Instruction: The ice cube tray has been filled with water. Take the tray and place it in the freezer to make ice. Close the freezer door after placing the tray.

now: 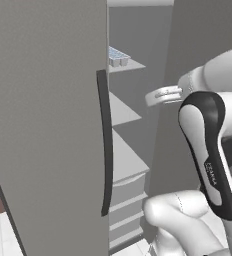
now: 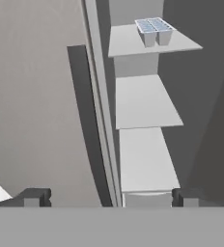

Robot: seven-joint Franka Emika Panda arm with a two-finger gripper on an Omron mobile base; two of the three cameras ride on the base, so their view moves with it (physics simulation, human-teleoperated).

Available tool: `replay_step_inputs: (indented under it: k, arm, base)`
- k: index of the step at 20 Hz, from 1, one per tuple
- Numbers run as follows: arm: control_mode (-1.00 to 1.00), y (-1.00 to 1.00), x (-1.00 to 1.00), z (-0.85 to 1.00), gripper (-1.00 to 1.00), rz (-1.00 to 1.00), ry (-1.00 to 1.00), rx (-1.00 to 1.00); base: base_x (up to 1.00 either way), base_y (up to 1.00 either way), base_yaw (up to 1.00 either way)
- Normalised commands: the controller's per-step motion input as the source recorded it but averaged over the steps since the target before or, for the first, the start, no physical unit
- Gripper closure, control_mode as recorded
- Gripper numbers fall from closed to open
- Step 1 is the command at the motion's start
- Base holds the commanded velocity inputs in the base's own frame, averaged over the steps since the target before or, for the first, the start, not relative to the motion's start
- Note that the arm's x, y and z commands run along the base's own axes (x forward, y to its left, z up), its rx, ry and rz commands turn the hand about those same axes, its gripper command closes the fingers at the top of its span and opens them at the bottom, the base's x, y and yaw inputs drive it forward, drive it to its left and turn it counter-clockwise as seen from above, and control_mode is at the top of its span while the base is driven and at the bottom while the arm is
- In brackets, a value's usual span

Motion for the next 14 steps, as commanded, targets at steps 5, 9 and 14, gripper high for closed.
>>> replay_step_inputs:
  k: [5,9,14]
  arm:
    - [-1.00,0.00,0.07,-0.44,-1.00,0.00,-0.07,0.00]
    - [-1.00,-0.01,0.09,-0.23,-1.00,0.04,0.00,-0.02]
    - [-1.00,-0.14,-0.04,-0.14,-1.00,0.08,-0.02,-0.03]
  base:
    - [0.00,0.00,0.00]
    - [0.00,0.00,0.00]
    - [0.00,0.00,0.00]
